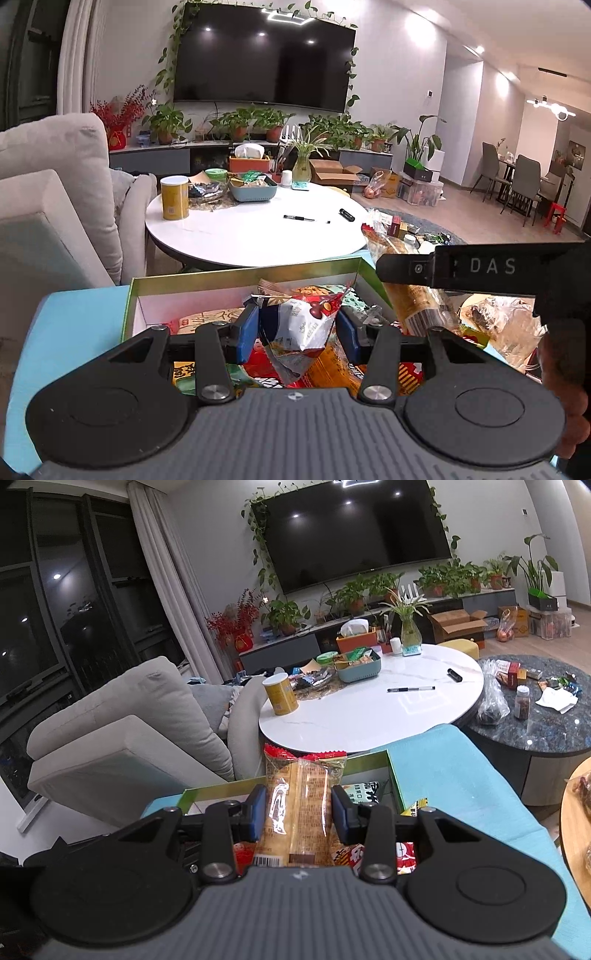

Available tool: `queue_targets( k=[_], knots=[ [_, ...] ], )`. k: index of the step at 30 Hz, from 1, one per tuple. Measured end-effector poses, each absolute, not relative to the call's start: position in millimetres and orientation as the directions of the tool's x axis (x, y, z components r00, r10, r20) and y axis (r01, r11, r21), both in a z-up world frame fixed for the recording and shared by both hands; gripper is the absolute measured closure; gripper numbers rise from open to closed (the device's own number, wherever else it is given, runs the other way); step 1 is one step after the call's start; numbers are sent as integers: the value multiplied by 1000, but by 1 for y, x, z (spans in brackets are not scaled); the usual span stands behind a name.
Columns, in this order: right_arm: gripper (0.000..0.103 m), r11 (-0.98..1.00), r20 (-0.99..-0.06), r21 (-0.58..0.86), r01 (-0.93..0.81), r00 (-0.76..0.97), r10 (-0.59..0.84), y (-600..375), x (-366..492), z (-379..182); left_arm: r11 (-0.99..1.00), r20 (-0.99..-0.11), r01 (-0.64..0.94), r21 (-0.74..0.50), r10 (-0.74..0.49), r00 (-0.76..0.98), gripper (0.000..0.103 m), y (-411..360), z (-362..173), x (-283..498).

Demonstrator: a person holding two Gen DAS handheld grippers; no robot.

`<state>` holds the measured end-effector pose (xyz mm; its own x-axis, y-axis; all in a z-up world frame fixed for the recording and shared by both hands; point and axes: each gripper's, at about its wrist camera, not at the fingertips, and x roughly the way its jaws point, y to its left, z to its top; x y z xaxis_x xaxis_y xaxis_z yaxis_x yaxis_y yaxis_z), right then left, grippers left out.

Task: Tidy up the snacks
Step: 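Lower both held packs into the box and open both tools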

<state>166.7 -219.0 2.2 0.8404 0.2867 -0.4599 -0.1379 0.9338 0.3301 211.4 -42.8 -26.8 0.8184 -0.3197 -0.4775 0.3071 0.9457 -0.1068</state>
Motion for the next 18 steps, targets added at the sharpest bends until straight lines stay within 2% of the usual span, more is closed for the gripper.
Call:
queue_targets(
  k=[14, 16, 17, 18],
  knots=[
    [38, 932, -484, 340, -129, 825, 291, -215, 176, -4, 947, -504, 304, -109, -316, 804, 59, -48, -36, 219],
    [38, 937, -500, 324, -129, 818, 285, -213, 178, -5, 951, -519, 287, -115, -304, 799, 49, -48, -38, 220],
    [38, 942, -515, 311, -129, 810, 281, -211, 179, -6, 954, -521, 275, -119, -296, 800, 41, -47, -37, 220],
    [38, 942, -517, 312, -124, 810, 278, -211, 179, -7, 956, -518, 265, -124, -290, 805, 40, -46, -36, 219]
  ],
)
